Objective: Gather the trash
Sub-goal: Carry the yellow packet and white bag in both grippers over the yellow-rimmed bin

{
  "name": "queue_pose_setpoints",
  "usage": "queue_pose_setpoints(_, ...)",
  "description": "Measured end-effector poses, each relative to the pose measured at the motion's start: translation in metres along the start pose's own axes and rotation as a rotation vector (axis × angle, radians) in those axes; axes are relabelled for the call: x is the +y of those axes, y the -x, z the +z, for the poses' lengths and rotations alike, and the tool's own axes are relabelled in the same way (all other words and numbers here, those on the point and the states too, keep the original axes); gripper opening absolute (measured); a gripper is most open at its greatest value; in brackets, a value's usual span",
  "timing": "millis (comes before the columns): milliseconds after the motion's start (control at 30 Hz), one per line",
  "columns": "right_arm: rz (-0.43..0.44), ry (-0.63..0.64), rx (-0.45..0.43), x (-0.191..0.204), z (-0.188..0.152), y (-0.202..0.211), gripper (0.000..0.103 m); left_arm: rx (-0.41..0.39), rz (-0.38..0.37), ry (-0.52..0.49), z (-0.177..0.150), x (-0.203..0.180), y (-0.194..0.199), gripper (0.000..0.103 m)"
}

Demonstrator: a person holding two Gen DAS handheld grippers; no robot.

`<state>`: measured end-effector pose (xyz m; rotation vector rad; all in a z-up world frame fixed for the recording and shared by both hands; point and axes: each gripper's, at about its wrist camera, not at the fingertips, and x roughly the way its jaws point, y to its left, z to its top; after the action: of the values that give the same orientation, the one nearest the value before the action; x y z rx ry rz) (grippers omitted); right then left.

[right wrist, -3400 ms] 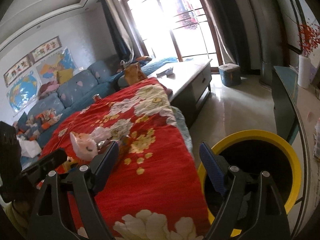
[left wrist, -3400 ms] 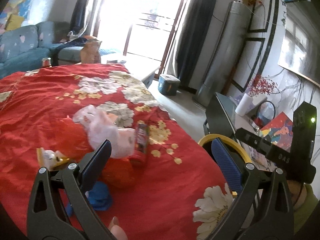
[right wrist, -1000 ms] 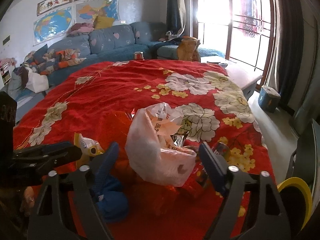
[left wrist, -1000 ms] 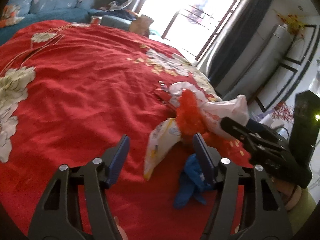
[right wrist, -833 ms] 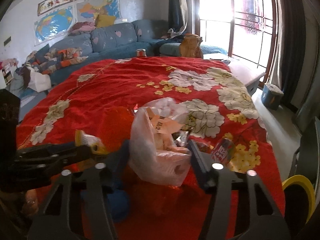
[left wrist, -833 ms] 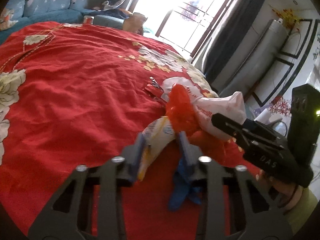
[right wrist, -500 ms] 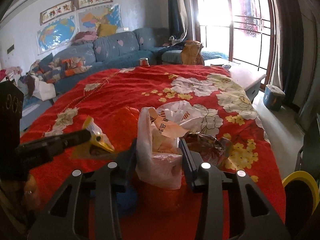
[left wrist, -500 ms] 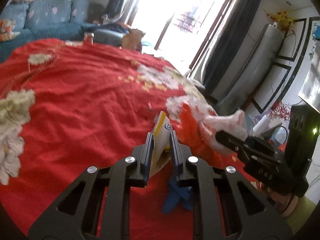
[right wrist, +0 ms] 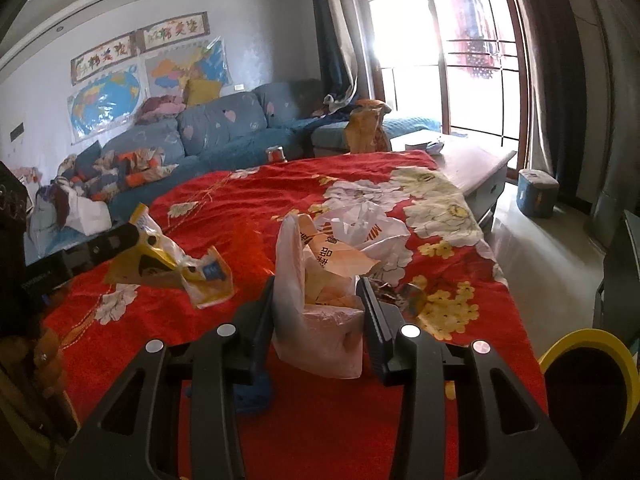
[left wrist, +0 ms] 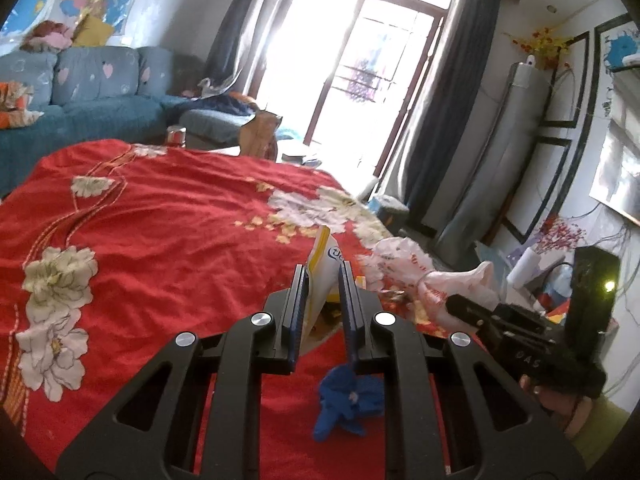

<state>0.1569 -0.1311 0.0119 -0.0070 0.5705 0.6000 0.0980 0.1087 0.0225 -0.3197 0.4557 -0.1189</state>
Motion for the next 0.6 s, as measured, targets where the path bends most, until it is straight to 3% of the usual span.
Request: queue_pose_setpoints(600,-0.087,-0.064,-0.065,-0.044,0.0,0.045,0.038,0.012,-0.106,-0.061,-0.006,-0.045,0.001,0.011)
